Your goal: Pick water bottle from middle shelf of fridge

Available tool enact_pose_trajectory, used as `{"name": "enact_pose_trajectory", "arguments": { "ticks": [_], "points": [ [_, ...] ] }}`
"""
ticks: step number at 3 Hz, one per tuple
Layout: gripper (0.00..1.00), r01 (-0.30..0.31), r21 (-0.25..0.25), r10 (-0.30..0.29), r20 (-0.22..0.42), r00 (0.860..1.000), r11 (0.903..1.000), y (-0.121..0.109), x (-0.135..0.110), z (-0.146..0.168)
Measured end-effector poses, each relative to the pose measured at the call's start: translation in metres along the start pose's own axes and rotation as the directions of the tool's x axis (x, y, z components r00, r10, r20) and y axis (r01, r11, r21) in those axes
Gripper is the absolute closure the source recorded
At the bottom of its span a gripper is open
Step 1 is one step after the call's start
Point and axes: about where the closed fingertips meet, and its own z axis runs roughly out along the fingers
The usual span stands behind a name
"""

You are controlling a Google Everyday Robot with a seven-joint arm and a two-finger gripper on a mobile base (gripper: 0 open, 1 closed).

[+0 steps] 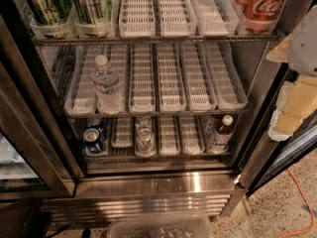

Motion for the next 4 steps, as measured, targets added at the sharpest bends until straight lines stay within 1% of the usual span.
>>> {"name": "enact_pose_trajectory", "arguments": {
  "ticks": [1,2,3,4],
  "points": [
    [0.0,0.0,0.0,0.0,0.0,1.0,1.0,0.0,0.0,0.0],
    [0.0,-0.006,0.013,0.005,0.019,1.0,0.9999,0.001,-0.002,0.0],
    [0.0,-0.042,0.034,0.039,0.084,0.996,0.9985,0.018,-0.015,0.013],
    [0.0,-0.073,0.039,0.066,0.175,0.982,0.9965,0.033,-0.04,0.051]
  ]
}}
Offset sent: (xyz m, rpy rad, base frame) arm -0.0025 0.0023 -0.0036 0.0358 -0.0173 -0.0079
